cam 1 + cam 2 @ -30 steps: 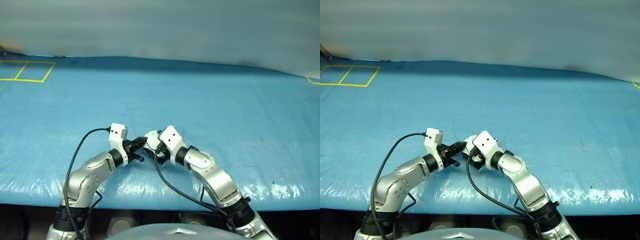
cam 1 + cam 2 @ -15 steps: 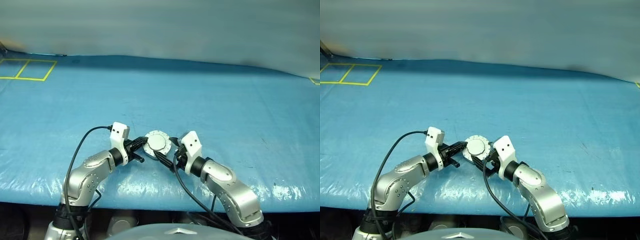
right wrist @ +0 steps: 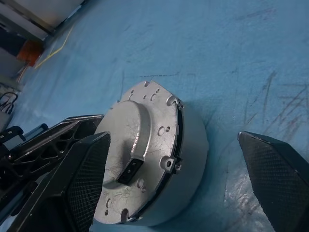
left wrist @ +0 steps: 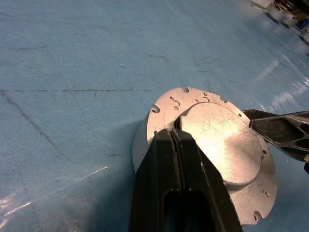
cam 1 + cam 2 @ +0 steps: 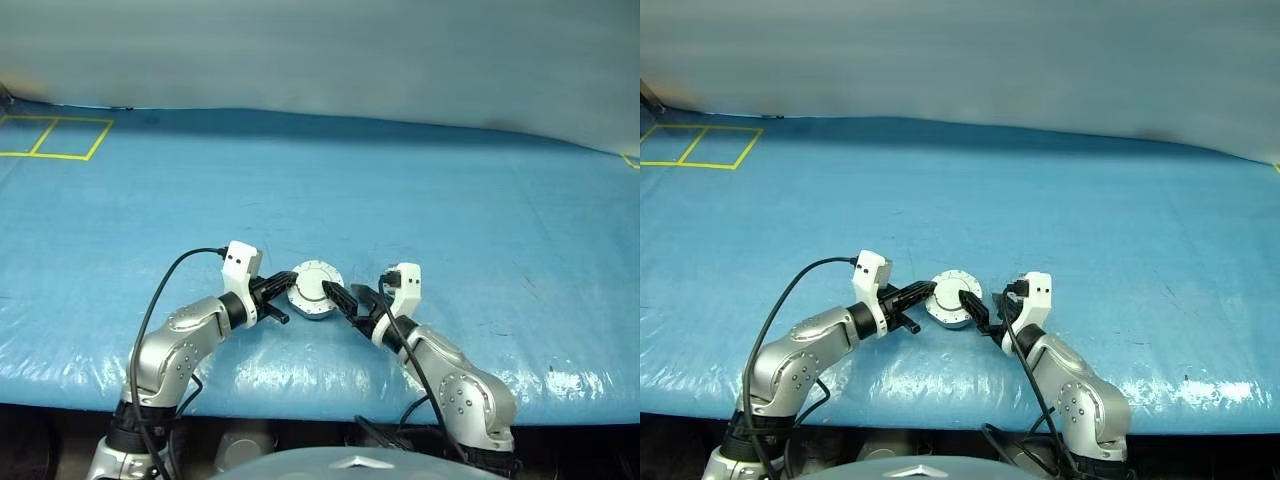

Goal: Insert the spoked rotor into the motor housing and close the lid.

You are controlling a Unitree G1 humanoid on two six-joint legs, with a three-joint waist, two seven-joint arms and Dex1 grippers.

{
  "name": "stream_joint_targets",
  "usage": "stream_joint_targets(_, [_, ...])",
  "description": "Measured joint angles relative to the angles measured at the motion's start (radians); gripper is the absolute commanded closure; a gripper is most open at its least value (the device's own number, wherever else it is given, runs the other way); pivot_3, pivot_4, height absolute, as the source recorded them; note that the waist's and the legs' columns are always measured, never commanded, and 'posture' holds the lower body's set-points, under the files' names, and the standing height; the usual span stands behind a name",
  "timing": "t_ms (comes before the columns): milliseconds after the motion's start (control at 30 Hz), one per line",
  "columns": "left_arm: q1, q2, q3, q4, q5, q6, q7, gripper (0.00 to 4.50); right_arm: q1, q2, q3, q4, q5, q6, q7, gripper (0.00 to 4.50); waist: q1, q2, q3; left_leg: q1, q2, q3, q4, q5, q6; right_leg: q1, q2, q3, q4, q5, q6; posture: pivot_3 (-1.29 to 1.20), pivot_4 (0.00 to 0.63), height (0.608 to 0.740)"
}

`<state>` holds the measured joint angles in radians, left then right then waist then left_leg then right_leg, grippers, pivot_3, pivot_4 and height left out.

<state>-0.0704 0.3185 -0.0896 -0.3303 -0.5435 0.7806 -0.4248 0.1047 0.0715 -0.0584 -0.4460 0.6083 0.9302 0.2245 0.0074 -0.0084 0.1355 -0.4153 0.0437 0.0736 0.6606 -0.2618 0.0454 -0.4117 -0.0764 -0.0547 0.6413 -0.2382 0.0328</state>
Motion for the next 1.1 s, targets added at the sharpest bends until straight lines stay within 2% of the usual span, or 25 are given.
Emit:
stream_joint_targets(200, [-0.001,0.000,0.001,0.000,0.015,-0.001,-0.012,4.50,-0.008,0.002,-0.027,0.036,0.132,0.065,-0.021,0.04,-0.001,0.000,0.000,0.000,0.000,0.000,0.000,0.000,0.000,0.000,0.004,0.000,0.000,0.000,0.000,0.00,0.150,0.740])
stream_joint_targets(400, [0.001,0.000,0.002,0.001,0.023,-0.005,-0.013,4.50,-0.013,0.005,-0.067,0.090,0.350,0.148,-0.078,0.04,-0.004,0.000,0.000,0.000,0.000,0.000,0.000,0.000,0.000,0.002,0.004,0.002,0.001,0.000,0.000,0.00,0.150,0.740])
stream_joint_targets(500, [0.001,-0.001,0.002,0.001,0.025,-0.007,-0.013,4.50,-0.014,0.006,-0.097,0.134,0.465,0.146,-0.138,0.59,-0.005,0.000,0.000,0.000,0.000,0.001,0.000,0.000,0.000,0.002,0.005,0.002,0.001,0.000,0.000,0.00,0.150,0.740])
stream_joint_targets(700, [0.003,0.001,0.014,0.010,0.037,-0.012,-0.012,4.50,-0.015,0.007,-0.123,0.208,0.643,0.101,-0.238,2.50,-0.010,0.000,0.000,0.000,0.000,0.002,0.000,0.000,0.000,0.002,0.006,0.006,0.001,0.001,0.001,0.00,0.150,0.740])
stream_joint_targets(800, [0.007,0.001,0.022,0.017,0.046,-0.011,-0.013,4.50,-0.016,0.006,-0.118,0.207,0.683,0.076,-0.264,2.88,-0.012,0.000,0.000,0.000,0.001,0.002,0.000,0.000,0.000,0.002,0.008,0.008,0.001,0.001,0.002,0.00,0.150,0.740])
stream_joint_targets(833, [0.007,-0.003,0.022,0.017,0.046,-0.012,-0.014,4.50,-0.015,0.006,-0.116,0.209,0.692,0.074,-0.277,3.17,-0.012,0.000,0.000,0.000,0.001,0.002,0.000,0.000,0.001,0.002,0.008,0.009,0.001,0.001,0.003,0.00,0.150,0.740])
stream_joint_targets(867, [0.007,-0.001,0.022,0.017,0.046,-0.011,-0.015,4.50,-0.013,0.005,-0.113,0.208,0.698,0.071,-0.283,3.30,-0.013,0.000,0.000,0.000,0.001,0.002,0.000,0.000,0.001,0.002,0.009,0.009,0.001,0.002,0.003,0.00,0.150,0.740])
stream_joint_targets(1100, [0.005,-0.003,0.024,0.018,0.052,-0.012,-0.016,4.50,-0.004,0.003,-0.096,0.207,0.734,0.047,-0.317,3.30,-0.015,0.000,0.000,0.000,0.001,0.002,0.000,0.000,0.001,0.001,0.009,0.011,0.001,0.002,0.003,0.00,0.150,0.740])
